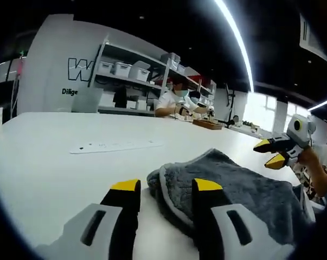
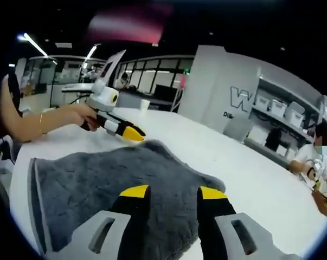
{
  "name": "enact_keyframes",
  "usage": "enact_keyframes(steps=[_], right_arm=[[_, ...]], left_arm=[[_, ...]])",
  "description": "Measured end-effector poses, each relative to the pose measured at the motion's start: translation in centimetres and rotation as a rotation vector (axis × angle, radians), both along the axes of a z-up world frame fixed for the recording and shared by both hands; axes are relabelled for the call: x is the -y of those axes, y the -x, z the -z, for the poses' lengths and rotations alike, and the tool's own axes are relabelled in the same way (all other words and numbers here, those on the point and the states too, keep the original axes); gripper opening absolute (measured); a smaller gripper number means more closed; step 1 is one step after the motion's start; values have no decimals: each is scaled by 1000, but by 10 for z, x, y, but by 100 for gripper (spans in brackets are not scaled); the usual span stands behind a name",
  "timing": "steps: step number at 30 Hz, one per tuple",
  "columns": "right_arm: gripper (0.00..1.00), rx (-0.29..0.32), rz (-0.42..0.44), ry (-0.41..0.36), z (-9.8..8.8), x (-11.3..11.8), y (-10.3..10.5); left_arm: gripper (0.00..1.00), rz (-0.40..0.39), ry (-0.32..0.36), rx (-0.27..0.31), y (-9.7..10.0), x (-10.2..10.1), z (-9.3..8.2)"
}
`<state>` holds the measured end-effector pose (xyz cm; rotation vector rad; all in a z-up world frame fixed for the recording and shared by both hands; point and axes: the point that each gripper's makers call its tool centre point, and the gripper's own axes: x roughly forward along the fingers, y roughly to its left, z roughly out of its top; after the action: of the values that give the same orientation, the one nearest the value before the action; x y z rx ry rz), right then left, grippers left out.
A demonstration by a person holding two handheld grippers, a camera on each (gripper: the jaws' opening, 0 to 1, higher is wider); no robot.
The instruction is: Open the folded towel by lifting each exposed corner and separating the folded layers until the towel lies flat within the target outline without major curled edges
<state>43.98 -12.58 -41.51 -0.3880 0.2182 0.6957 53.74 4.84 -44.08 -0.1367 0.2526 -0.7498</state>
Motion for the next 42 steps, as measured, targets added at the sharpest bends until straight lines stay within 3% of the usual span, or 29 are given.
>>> enact_keyframes(steps=[3,13,18,23,31,42], right_arm=[[42,3,7,6,0,0,1],[43,23,3,36,-10,-1,16],[43,51,23,42,-15,0,26],[43,32,27,44,-8,-1,35],[43,32,22,26,-8,-5,53],[41,43,-36,32,-6,-30,73]], left_arm=[[41,15,30,-5,2,3,-3],[43,31,44,13,0,1,-13],[43,61,-17,28,0,0,-21],[44,43,-20,48,-5,-6,-32],[46,32,-88,44,2,0,-21],[45,35,-84,32,5,5,-15]])
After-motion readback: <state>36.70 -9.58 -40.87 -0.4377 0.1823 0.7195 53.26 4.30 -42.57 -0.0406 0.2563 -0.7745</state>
